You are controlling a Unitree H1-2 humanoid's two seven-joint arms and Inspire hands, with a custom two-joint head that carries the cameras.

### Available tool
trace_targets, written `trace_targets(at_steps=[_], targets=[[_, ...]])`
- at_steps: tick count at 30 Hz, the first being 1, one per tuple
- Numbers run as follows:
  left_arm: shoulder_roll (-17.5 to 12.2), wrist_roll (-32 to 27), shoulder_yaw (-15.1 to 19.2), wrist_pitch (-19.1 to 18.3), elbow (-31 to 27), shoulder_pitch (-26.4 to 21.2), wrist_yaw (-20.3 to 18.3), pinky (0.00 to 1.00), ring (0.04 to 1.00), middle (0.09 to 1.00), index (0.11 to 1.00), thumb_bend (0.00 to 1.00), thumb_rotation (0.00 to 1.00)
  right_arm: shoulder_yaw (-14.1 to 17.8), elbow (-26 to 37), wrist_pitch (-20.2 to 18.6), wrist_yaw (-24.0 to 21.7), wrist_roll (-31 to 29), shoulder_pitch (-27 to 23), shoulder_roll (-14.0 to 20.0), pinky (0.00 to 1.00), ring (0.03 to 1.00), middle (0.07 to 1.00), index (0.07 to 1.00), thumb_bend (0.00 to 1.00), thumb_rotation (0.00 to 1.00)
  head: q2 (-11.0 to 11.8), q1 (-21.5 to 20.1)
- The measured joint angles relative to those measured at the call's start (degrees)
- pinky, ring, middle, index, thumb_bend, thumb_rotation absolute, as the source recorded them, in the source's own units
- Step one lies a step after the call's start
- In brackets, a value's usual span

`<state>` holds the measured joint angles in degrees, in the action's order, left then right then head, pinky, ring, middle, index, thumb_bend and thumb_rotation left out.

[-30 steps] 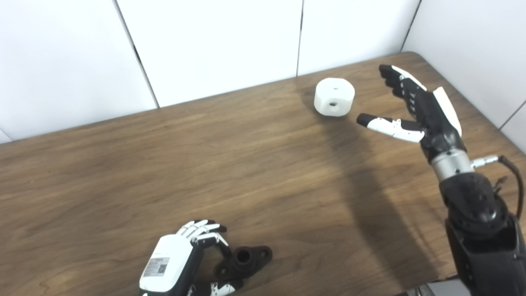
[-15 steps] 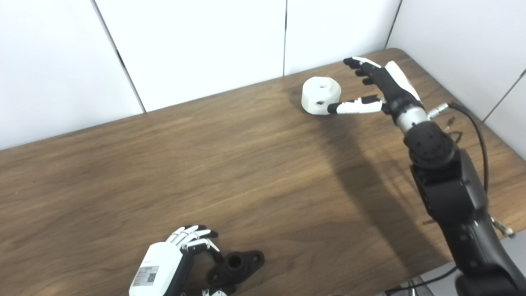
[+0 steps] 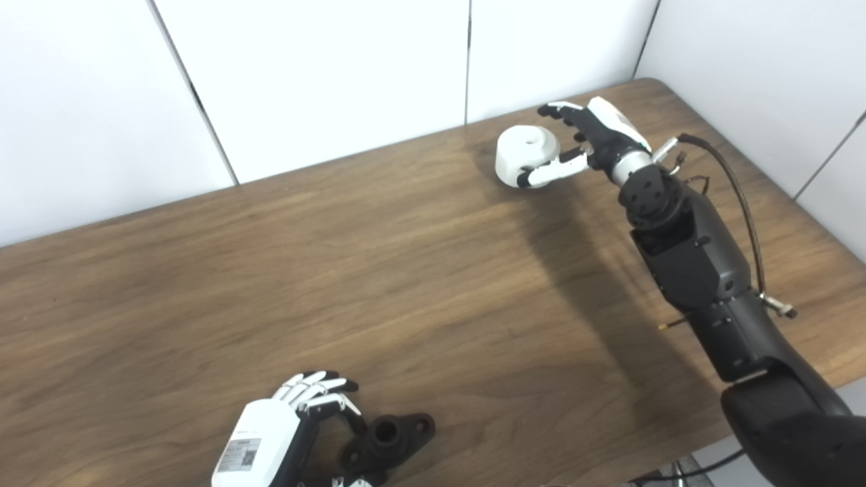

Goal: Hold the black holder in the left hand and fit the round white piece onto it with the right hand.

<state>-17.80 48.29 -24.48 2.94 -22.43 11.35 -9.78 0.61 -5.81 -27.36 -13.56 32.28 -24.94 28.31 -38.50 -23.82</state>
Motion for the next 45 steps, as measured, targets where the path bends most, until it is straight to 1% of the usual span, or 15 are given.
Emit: trace_targets(at_steps=[4,8,14,21,28,45], targets=[[0.0,0.1,0.0,0.0,-0.1,0.1,0.0,0.86,0.848,0.773,0.488,0.52,0.05,-1.3,-3.2,0.0,0.0,1.0,-1.5,0.8,0.85,0.937,0.912,0.871,0.90,0.30,0.1,0.2],[0.0,0.1,0.0,0.0,-0.1,0.2,0.0,0.86,0.846,0.771,0.488,0.52,0.05,-2.1,-4.8,0.0,0.0,1.2,-2.4,0.9,0.84,0.934,0.909,0.858,0.89,0.28,0.0,0.3],[0.0,0.1,0.0,0.0,-0.3,0.3,-0.1,0.85,0.847,0.772,0.488,0.52,0.05,-2.4,-5.5,0.2,0.8,0.5,-2.5,0.9,0.84,0.916,0.880,0.787,0.89,0.28,0.0,0.4],[0.0,0.2,0.1,0.0,-0.6,0.5,-0.3,0.85,0.846,0.772,0.488,0.52,0.05,-2.9,-5.7,0.4,2.1,0.5,-2.5,1.0,0.86,0.928,0.891,0.725,0.87,0.29,-0.1,0.2],[0.1,0.8,0.2,-0.1,-1.5,0.9,-1.3,0.84,0.843,0.770,0.488,0.52,0.05,-2.9,-5.6,0.4,2.5,-0.4,-2.5,1.0,0.84,0.911,0.880,0.676,0.87,0.28,-0.4,0.5],[0.5,1.4,0.5,-0.5,-2.6,1.5,-2.4,0.83,0.835,0.762,0.487,0.52,0.04,-3.4,-5.6,0.8,3.3,-1.5,-2.5,0.9,0.83,0.890,0.847,0.671,0.84,0.26,-0.6,0.6]])
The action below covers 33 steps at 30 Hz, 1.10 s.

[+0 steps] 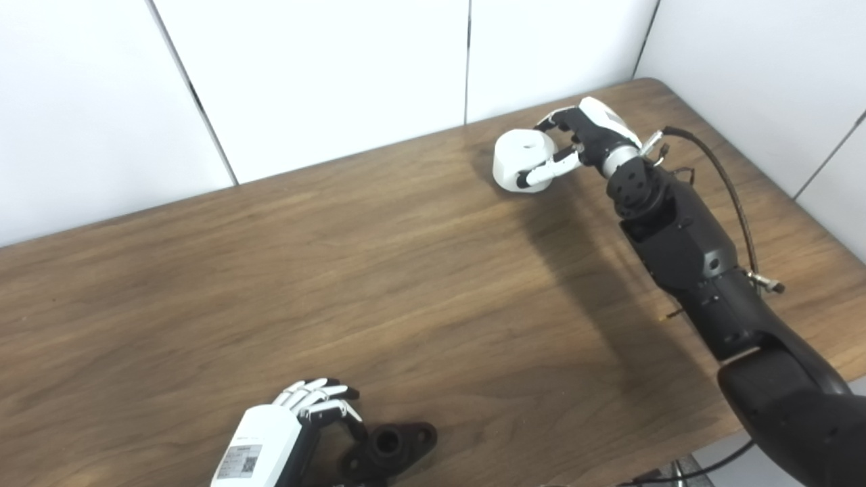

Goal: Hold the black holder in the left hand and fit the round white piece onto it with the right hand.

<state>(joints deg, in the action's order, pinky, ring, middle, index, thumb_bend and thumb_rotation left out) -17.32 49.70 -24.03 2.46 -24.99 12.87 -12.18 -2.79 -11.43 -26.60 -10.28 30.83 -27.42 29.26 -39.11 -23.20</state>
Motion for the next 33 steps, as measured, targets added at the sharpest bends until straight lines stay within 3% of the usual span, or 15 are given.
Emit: trace_targets(at_steps=[12,13,15,33], targets=[[0.0,0.1,0.0,0.0,-0.4,0.2,-0.2,0.83,0.837,0.764,0.488,0.52,0.04,-0.1,0.2,0.4,1.5,-0.3,0.0,0.0,0.80,0.873,0.844,0.618,0.83,0.20,-0.1,0.4],[0.0,0.1,0.0,0.0,-0.4,0.2,-0.2,0.83,0.837,0.764,0.487,0.52,0.04,-0.1,0.2,0.5,1.7,-0.4,0.0,-0.1,0.82,0.880,0.843,0.542,0.65,0.17,-0.1,0.4],[0.0,0.1,0.0,0.0,-0.4,0.2,-0.2,0.83,0.837,0.764,0.487,0.52,0.04,0.0,0.3,0.8,2.3,-0.5,0.0,-0.2,0.84,0.886,0.834,0.494,0.54,0.14,-0.1,0.4],[0.2,0.2,0.0,0.0,-0.4,0.2,-0.2,0.83,0.835,0.764,0.487,0.52,0.04,0.3,0.5,2.5,5.7,-1.3,0.9,-0.5,0.86,0.886,0.800,0.484,0.52,0.14,-0.5,1.3]])
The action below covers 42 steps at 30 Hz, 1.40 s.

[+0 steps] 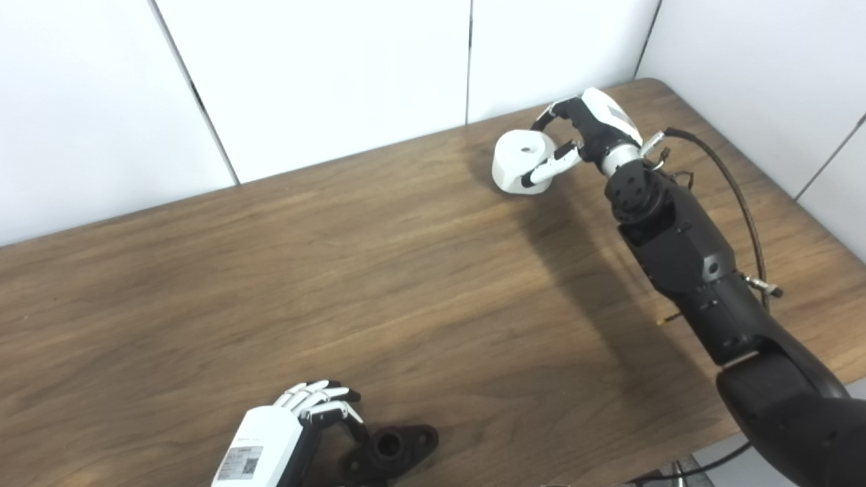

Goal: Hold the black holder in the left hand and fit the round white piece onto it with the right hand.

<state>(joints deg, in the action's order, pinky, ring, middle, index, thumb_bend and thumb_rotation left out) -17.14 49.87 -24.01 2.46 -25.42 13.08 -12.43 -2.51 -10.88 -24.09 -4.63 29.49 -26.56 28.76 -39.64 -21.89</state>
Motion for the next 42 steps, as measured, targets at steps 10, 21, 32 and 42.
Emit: trace_targets(at_steps=[10,21,32,42], targets=[[1.1,0.9,-0.1,-0.5,0.0,-0.1,-0.8,0.83,0.837,0.768,0.488,0.52,0.04,-0.3,10.5,0.9,-2.5,-0.7,5.0,0.7,0.86,0.900,0.805,0.484,0.52,0.14,-0.6,3.1],[4.0,4.4,-1.3,-2.2,0.2,-0.6,-1.4,0.83,0.840,0.775,0.487,0.52,0.05,1.0,33.4,-2.7,-10.9,-0.9,14.4,1.8,0.87,0.887,0.796,0.483,0.52,0.14,-3.7,13.6],[6.5,6.2,-3.1,-4.0,1.5,-2.1,-2.8,0.87,0.859,0.785,0.487,0.52,0.05,5.3,48.5,-2.9,-19.1,1.1,24.0,-4.8,0.87,0.887,0.792,0.482,0.52,0.14,-6.3,17.2],[6.6,6.1,-3.3,-3.9,2.5,-3.4,-2.7,0.86,0.858,0.787,0.487,0.52,0.05,4.6,54.8,-2.9,-23.2,3.9,30.0,-9.9,0.91,0.896,0.800,0.483,0.52,0.14,-8.6,15.8]])
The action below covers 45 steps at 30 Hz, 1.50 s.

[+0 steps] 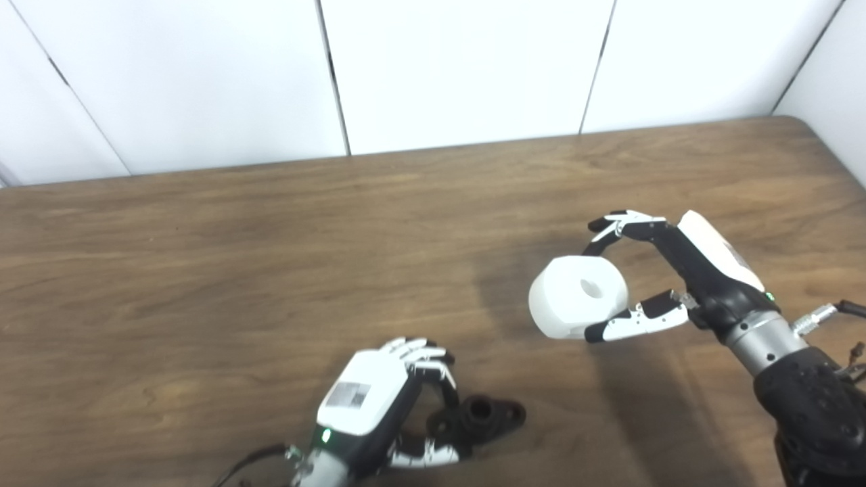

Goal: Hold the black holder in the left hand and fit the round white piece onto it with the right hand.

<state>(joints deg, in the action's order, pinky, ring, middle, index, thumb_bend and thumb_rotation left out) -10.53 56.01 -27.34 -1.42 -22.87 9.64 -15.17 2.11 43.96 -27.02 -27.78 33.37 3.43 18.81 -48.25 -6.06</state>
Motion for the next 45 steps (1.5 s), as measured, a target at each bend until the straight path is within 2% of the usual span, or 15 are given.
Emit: trace_targets(at_steps=[6,12,18,22,26,34,37,45], targets=[[0.1,-0.1,-0.3,0.0,0.6,-0.8,-0.1,0.86,0.861,0.789,0.487,0.52,0.05,-0.8,0.3,0.0,-1.6,0.9,0.6,-2.8,0.87,0.906,0.803,0.482,0.52,0.14,-0.4,-0.1],[0.7,-0.2,-0.2,0.0,1.2,-1.2,0.0,0.86,0.862,0.790,0.487,0.52,0.04,-3.1,1.7,0.0,-1.8,1.5,1.2,-3.5,0.83,0.904,0.799,0.482,0.53,0.14,-0.8,0.0],[0.8,-0.2,-0.5,0.0,2.1,-2.5,-0.1,0.86,0.861,0.791,0.488,0.52,0.05,-3.5,3.0,0.0,-3.3,1.2,1.6,-5.4,0.89,0.913,0.800,0.483,0.52,0.14,-1.8,0.2],[0.9,-0.3,-0.6,0.0,2.6,-3.0,-0.1,0.86,0.863,0.793,0.488,0.52,0.05,-3.8,3.9,0.0,-4.2,1.2,1.7,-6.0,0.89,0.907,0.796,0.482,0.52,0.14,-2.0,0.2],[1.0,-0.3,-0.6,-0.1,2.6,-3.1,-0.3,0.86,0.862,0.790,0.488,0.52,0.05,-3.5,4.9,0.0,-6.5,1.9,1.7,-6.6,0.89,0.911,0.797,0.482,0.52,0.14,-2.5,0.3],[1.1,-0.3,-0.7,-0.2,2.8,-3.6,-0.7,0.87,0.867,0.797,0.488,0.52,0.05,-1.0,8.3,0.0,-13.6,4.1,0.7,-8.7,0.91,0.917,0.797,0.482,0.52,0.14,-2.6,0.2],[1.2,-0.3,-0.7,-0.2,2.8,-3.6,-0.7,0.87,0.866,0.795,0.488,0.52,0.05,-0.8,8.3,0.0,-14.6,4.2,0.3,-8.3,0.87,0.914,0.794,0.482,0.52,0.14,-3.0,0.3],[1.2,-0.3,-0.7,-0.2,2.8,-3.7,-0.8,0.87,0.865,0.790,0.488,0.52,0.05,-1.0,8.3,0.0,-15.2,5.4,0.3,-8.1,0.85,0.913,0.789,0.482,0.52,0.13,-3.4,0.4]])
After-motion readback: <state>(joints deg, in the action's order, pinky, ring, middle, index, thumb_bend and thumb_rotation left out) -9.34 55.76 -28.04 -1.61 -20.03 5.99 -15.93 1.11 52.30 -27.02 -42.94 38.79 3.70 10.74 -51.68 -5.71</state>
